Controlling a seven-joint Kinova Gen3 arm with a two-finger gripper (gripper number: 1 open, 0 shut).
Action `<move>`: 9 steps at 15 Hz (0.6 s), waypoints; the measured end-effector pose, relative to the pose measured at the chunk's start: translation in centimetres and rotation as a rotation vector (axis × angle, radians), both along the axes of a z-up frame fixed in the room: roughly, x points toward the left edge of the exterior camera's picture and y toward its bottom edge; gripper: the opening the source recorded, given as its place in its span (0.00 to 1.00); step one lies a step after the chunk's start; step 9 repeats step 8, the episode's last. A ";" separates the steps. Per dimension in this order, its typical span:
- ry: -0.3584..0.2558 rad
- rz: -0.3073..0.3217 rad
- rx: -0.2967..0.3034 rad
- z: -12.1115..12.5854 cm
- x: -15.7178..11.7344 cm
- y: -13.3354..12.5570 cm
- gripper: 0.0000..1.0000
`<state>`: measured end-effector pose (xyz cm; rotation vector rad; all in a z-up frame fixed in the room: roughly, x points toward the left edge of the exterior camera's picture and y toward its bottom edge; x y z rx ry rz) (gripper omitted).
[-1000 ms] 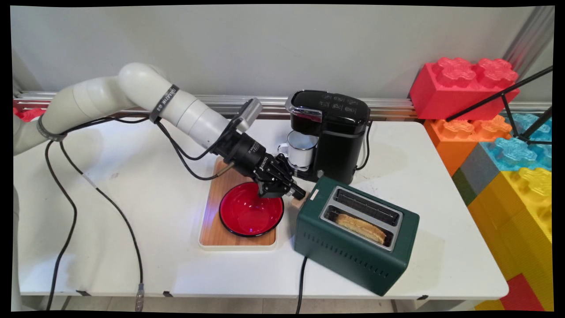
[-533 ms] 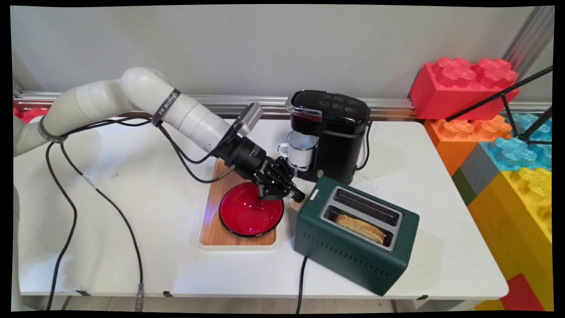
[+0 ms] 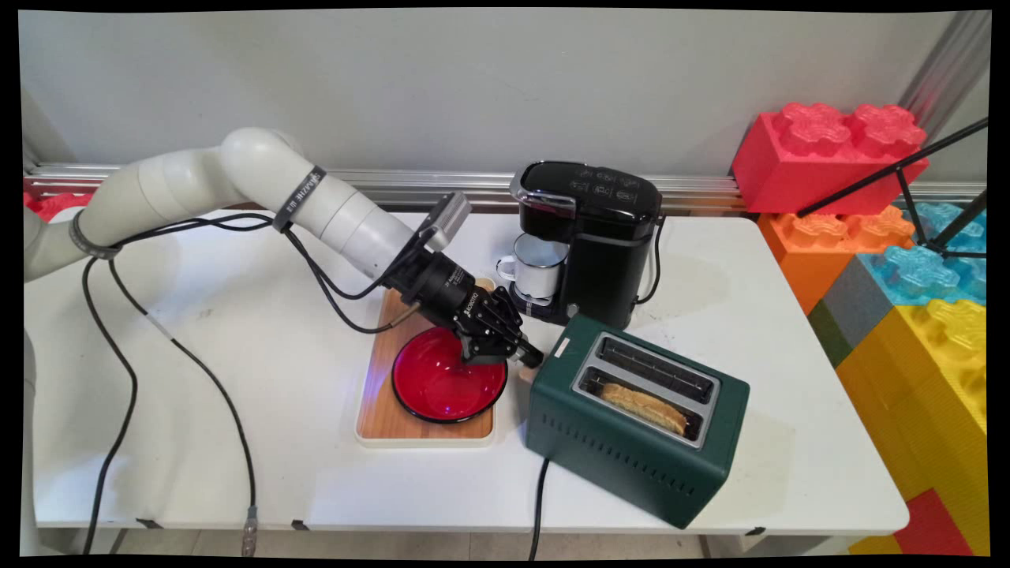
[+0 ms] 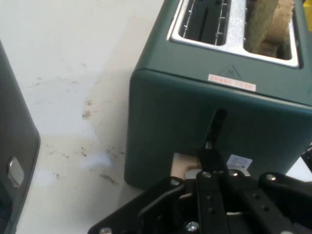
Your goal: Press the toaster switch
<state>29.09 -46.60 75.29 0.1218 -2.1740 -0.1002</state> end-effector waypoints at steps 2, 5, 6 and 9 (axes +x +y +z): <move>-0.003 0.001 0.001 -0.2 0.0 0.0 0.00; -0.005 0.001 0.001 -0.4 0.0 0.0 0.00; -0.006 0.001 0.001 -0.4 0.0 -0.1 0.00; -0.009 0.002 0.000 -0.5 0.1 -0.1 0.00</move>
